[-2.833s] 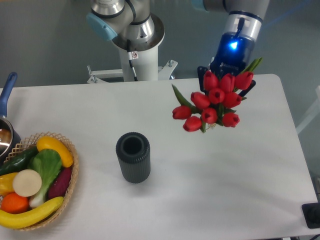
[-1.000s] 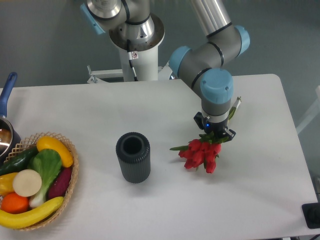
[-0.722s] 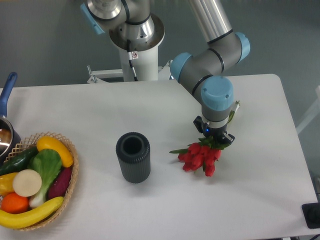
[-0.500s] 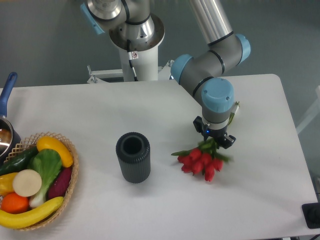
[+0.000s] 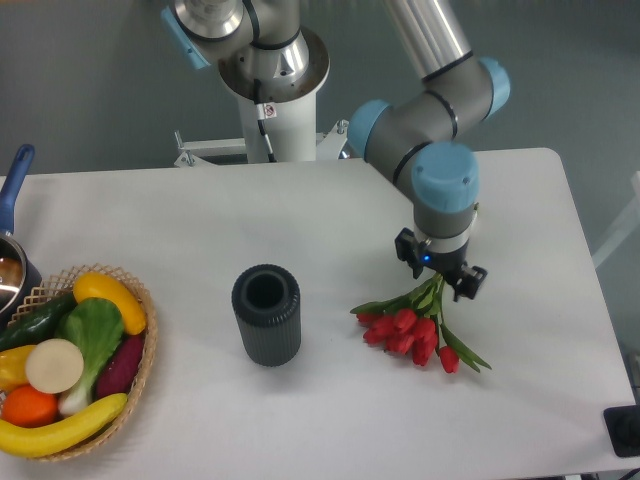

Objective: Place the flowers on the table

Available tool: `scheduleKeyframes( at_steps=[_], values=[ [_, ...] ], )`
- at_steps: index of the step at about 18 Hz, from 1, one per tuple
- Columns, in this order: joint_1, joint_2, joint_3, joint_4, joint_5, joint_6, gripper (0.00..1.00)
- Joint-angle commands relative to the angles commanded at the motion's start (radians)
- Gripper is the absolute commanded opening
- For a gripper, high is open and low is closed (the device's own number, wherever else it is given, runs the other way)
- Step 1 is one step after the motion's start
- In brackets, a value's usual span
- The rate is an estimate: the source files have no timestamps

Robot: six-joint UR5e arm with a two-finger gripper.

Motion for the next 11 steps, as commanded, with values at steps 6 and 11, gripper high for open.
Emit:
scheduleKeyframes(
  at_steps=[6, 11],
  values=[
    [0.120, 0.147, 0.008, -0.012, -0.256, 0.003, 1.00],
    [0.181, 0.230, 0.006, -0.139, -0.299, 0.093, 1.00]
  ],
)
